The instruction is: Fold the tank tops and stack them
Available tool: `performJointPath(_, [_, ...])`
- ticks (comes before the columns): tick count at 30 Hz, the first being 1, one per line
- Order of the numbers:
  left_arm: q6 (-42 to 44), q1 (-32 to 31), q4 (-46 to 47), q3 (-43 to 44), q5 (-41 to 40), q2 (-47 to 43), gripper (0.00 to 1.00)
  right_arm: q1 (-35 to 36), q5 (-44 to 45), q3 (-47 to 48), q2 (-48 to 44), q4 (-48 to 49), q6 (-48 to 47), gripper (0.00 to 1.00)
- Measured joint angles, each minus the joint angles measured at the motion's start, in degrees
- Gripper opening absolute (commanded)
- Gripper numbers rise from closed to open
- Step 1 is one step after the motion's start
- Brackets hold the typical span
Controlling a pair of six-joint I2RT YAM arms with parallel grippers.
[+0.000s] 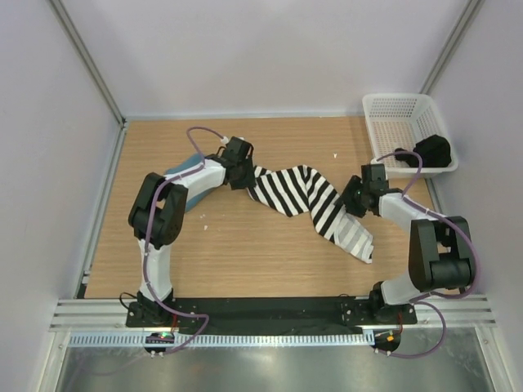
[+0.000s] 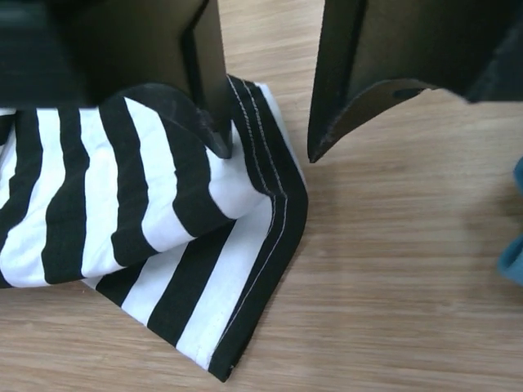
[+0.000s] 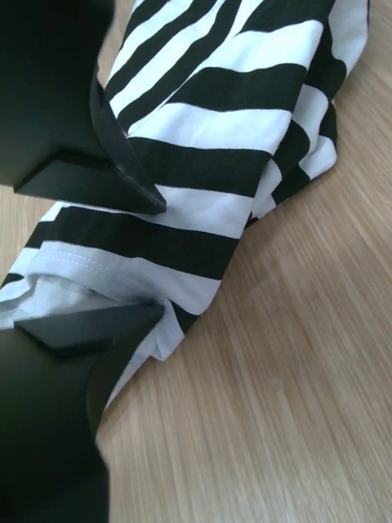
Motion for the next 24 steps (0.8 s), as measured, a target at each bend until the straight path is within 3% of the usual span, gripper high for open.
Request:
performJointPath(1, [-0.35,0.00,-0.07,0.57,0.31,0.74,0.35,-0.04,-0.83,-0.07,1.01,0.70,0.24,0.21])
performJointPath(2, [-0.42,0.04,-0.11,1.07,0.70,1.40,0.21,-0.13,-1.55,-0.07,1.84,1.60,0.59,0.08])
performJointPath(3, [-0.70,0.13,-0.15,1.55,0.98,1.88,0.14,-0.22,-2.32,-0.07,2.36,2.43,1.11,0.01])
performJointPath(4, [-0.37,0.24,-0.52,2.21,1.25,2.36,0.00,-0.33,-2.89,-0.07,2.60,3.10,1.70,0.01])
performJointPath(8, [0.24,1.20,-2.25,4.76,1.68,2.49,0.00,-0.46,-2.95,1.84,2.67,2.47,1.88,0.01])
performJointPath(13, [1.42,4.98,-5.75,10.34,1.73,0.15,0.00,-0.46,-1.81,13.35,2.08,-1.88,0.48,0.01])
performJointPath(16, [1.55,7.08,-6.56,11.32,1.22,-5.44,0.00,-0.48,-2.84,18.97,-1.16,-1.29,-0.59,0.01])
performJointPath(20, [1.42,6.86,-3.89,4.42,-1.44,-21.90,0.00,-0.52,-2.25,19.12,-13.31,-0.02,-1.84,0.01])
performJointPath(23, [0.35,3.19,2.89,-8.07,-3.98,-37.68,0.06,-0.57,0.22,12.37,-24.81,1.01,-1.11,0.15])
performJointPath(24, [-0.24,1.88,5.20,-13.11,-4.46,-41.42,0.18,-0.59,1.55,8.57,-28.57,1.33,-0.52,0.39])
